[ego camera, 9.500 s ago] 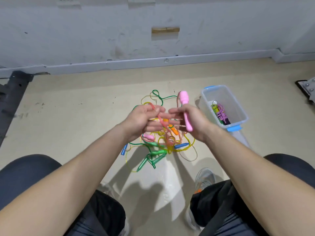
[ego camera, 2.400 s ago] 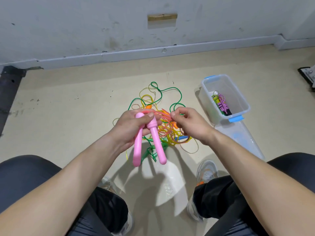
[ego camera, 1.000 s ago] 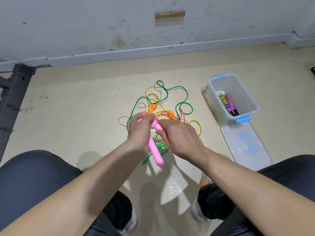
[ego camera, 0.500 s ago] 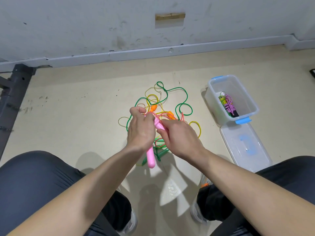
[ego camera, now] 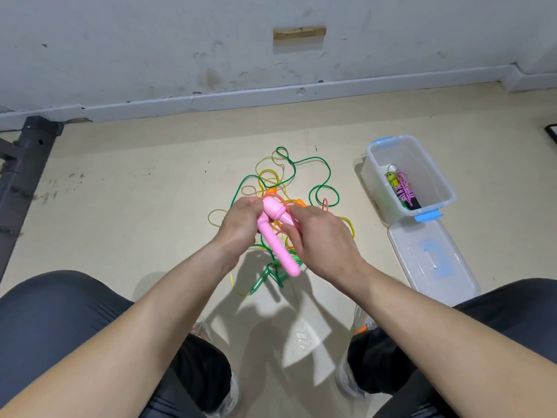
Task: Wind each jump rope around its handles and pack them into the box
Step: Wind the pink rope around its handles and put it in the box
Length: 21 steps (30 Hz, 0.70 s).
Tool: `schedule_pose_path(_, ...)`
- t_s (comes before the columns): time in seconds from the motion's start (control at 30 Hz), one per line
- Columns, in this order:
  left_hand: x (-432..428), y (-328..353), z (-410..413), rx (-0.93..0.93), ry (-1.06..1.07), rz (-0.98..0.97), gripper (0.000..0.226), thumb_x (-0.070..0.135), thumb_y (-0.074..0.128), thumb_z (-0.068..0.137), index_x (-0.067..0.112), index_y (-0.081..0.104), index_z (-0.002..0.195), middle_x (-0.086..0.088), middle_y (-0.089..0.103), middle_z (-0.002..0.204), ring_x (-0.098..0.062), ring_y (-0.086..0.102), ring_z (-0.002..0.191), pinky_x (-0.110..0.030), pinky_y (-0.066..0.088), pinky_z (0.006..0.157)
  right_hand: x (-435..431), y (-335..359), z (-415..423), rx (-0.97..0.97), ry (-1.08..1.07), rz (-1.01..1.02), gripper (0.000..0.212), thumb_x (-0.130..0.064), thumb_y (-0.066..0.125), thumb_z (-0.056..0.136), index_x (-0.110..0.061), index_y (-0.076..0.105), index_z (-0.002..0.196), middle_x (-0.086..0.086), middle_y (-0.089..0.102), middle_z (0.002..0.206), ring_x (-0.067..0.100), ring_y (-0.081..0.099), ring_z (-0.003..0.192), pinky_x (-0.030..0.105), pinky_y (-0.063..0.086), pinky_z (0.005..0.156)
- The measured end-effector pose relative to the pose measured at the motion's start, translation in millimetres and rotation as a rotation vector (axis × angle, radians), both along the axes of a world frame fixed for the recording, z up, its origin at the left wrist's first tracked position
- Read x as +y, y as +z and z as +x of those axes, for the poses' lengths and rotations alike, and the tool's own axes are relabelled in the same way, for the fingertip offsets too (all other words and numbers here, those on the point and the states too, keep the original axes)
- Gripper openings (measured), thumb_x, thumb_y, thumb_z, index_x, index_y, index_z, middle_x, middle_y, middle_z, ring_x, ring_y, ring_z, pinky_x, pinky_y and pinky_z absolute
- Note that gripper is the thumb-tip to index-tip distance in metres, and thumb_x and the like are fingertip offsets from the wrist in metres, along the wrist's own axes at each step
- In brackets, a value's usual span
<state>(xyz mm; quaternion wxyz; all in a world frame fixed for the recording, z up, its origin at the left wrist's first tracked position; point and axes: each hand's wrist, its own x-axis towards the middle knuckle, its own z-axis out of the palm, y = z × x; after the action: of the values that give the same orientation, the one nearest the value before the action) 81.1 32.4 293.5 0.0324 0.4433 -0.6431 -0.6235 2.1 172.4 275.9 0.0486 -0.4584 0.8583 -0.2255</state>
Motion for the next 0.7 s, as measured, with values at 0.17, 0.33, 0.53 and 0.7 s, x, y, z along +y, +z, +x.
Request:
schedule_pose_path(0.17, -22, -5, 6, 0.093, -0.001, 0.276, 0.025, 0.008, 0.057, 0.101, 0.005, 0.066, 0.124, -0.011, 0.063, 0.102, -0.018, 0.067, 0.076, -0.024, 0.061, 0.07, -1, 3, -6, -0.021, -0.008, 0.01, 0.015, -0.031, 0.053, 0.098, -0.018, 0.058, 0.095, -0.003, 0.049, 0.081, 0.028, 0.052, 0.078, 0.036, 0.033, 0.059)
schedule_pose_path(0.33, -28, 2, 8, 0.058, -0.145, 0.425, 0.03, -0.006, 0.055, 0.093, 0.003, 0.071, 0.117, -0.015, 0.06, 0.105, -0.026, 0.067, 0.095, -0.033, 0.061, 0.087, 0, 4, -11, -0.009, 0.027, 0.028, 0.02, -0.036, 0.049, 0.098, -0.018, 0.058, 0.096, -0.003, 0.052, 0.083, 0.028, 0.054, 0.082, 0.038, 0.041, 0.061)
schedule_pose_path(0.53, -30, 6, 6, 0.008, -0.251, 0.434, 0.024, 0.021, 0.064, 0.096, 0.005, 0.074, 0.111, -0.013, 0.072, 0.103, -0.024, 0.072, 0.097, -0.037, 0.061, 0.089, 2, 6, -8, 0.001, 0.079, 0.013, 0.018, -0.035, 0.052, 0.098, -0.018, 0.059, 0.1, 0.0, 0.056, 0.087, 0.028, 0.055, 0.083, 0.036, 0.039, 0.061)
schedule_pose_path(0.7, -22, 0, 6, -0.019, -0.29, 0.361, 0.03, 0.035, 0.062, 0.098, 0.012, 0.068, 0.116, -0.008, 0.074, 0.107, -0.025, 0.073, 0.092, -0.036, 0.063, 0.076, 2, 6, -4, 0.016, 0.107, 0.01, 0.013, -0.03, 0.06, 0.095, -0.018, 0.063, 0.099, 0.002, 0.057, 0.081, 0.03, 0.055, 0.074, 0.032, 0.028, 0.058)
